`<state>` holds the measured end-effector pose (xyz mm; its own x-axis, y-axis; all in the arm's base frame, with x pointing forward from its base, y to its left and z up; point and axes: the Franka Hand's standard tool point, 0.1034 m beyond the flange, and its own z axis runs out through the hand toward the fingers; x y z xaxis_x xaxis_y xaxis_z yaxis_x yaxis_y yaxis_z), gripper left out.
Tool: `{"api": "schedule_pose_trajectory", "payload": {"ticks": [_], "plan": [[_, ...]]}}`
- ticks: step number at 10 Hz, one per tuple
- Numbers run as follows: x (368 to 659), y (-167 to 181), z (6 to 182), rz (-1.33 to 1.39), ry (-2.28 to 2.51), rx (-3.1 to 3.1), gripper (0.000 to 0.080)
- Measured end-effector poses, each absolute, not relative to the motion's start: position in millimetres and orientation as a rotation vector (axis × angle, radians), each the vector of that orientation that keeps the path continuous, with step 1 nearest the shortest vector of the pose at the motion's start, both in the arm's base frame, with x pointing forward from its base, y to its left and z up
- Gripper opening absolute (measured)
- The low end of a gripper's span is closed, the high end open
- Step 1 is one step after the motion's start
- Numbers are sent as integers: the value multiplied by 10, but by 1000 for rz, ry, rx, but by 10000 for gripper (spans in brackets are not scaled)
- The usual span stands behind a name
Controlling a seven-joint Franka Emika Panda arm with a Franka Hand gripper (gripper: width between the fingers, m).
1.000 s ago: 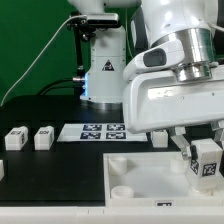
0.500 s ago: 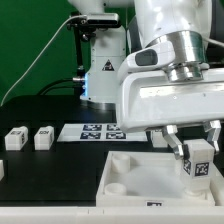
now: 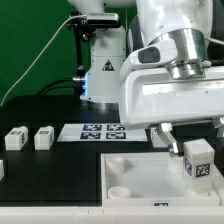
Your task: Assemble one leg
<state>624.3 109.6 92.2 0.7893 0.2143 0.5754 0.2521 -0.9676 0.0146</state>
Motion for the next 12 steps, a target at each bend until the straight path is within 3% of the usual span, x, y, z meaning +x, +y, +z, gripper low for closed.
{"api": "schedule_pose_trajectory", "payload": {"ticks": [4,7,12], "plan": [[6275,1052,1039,-922,-388,-2917,648],[6302,990,1371,-882,-435,-2932,649],[6237,898,1250,-670,-421,-2976,649]]}}
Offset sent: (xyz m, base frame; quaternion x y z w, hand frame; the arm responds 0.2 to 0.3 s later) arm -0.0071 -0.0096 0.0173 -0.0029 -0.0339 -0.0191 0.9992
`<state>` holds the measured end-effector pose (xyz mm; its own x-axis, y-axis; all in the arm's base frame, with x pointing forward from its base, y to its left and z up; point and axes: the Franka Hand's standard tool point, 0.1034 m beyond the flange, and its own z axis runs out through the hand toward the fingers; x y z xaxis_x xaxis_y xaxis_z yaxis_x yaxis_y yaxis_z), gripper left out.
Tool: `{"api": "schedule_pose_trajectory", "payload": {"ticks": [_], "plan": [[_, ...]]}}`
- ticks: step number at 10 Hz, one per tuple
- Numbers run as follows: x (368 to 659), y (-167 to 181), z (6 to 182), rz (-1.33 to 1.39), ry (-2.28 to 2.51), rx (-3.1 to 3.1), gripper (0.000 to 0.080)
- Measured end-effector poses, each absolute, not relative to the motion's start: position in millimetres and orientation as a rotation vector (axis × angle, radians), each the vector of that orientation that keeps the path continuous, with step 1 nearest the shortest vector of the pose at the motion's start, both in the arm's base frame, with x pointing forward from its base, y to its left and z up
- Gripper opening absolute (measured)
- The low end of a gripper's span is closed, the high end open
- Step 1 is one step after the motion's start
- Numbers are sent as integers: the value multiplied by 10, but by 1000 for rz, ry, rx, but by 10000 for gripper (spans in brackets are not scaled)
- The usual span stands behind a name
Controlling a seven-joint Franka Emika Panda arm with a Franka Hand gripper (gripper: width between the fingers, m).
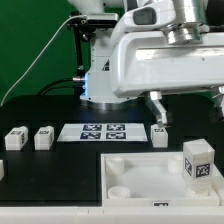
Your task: Assemble one leg
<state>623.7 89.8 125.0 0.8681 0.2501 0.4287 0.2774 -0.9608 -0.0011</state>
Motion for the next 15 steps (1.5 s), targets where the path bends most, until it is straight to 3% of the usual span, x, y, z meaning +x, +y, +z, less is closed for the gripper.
{"api": "schedule_pose_trajectory", "payload": {"ticks": [5,7,14,15], "plan": [[6061,1060,1195,85,-360,-2985,649],[6136,1071,1182,95,-357,-2980,649],[6322,1123,836,79,-280,-2983,649],[6324,1131,834,70,-281,-2983,534]]}}
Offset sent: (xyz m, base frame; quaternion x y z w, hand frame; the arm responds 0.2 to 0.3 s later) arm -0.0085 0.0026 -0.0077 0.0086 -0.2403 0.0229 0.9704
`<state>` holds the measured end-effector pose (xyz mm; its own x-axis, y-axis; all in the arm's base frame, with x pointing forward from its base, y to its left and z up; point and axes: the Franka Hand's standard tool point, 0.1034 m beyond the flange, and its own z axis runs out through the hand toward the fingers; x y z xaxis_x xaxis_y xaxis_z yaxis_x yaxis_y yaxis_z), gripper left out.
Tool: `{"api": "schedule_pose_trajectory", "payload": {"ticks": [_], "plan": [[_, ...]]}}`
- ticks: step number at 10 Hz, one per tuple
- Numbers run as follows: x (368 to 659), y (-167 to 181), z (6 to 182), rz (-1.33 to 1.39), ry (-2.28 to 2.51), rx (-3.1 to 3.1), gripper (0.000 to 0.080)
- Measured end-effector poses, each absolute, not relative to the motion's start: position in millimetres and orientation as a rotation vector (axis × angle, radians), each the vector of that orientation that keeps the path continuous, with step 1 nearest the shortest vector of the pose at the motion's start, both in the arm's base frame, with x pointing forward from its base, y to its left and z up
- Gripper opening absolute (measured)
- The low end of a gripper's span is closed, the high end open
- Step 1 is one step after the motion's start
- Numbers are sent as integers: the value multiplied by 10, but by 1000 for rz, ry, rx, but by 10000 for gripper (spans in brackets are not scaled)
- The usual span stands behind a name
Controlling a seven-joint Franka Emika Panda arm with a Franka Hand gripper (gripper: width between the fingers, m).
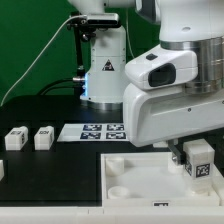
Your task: Assemble one leg
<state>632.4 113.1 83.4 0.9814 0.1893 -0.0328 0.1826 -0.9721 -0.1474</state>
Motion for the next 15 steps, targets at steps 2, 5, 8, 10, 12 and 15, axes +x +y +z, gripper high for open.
{"api": "schedule_pose_trajectory", "payload": {"ticks": [2,5,8,10,12,15], "plan": [[6323,1124,828,71,-281,-2984,400],[6322,1120,826,75,-241,-2987,294],[6321,1117,823,85,49,-2996,294],[6269,1099,811,64,503,-2965,294],[6257,1094,810,81,937,-2874,294],[6246,1137,802,110,1463,-2665,294]]}}
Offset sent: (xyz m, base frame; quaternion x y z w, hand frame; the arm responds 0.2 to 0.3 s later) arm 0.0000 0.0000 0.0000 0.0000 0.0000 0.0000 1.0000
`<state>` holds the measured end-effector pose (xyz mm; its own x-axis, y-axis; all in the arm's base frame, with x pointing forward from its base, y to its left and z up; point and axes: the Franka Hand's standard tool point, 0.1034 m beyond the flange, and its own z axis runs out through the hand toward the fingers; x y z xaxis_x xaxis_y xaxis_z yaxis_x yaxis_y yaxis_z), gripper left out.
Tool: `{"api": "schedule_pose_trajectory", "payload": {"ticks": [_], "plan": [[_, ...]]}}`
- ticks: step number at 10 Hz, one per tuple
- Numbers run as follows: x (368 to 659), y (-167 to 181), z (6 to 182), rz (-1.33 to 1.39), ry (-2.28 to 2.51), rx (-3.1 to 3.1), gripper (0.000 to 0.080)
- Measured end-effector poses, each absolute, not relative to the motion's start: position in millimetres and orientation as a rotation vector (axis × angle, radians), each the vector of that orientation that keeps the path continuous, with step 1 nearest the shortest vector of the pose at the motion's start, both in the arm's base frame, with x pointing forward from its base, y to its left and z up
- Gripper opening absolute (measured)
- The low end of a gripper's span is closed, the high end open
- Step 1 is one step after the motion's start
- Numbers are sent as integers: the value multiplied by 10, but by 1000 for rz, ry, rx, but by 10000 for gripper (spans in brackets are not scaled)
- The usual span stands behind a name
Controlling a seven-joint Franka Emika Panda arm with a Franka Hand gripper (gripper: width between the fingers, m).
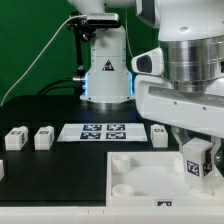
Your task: Assemble one leg
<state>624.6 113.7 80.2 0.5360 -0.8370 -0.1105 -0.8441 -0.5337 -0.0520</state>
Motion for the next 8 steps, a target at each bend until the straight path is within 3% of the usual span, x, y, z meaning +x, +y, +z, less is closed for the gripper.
{"api": "schedule_pose_trajectory", "payload": {"ticks": [2,5,6,7,8], "plan": [[6229,1219,794,130,1738,-2503,294],[6230,1224,793,136,1695,-2528,294],[6228,1232,792,137,1694,-2528,366],[6229,1221,791,132,1583,-2598,366],[6242,1198,793,121,1339,-2724,548]]}}
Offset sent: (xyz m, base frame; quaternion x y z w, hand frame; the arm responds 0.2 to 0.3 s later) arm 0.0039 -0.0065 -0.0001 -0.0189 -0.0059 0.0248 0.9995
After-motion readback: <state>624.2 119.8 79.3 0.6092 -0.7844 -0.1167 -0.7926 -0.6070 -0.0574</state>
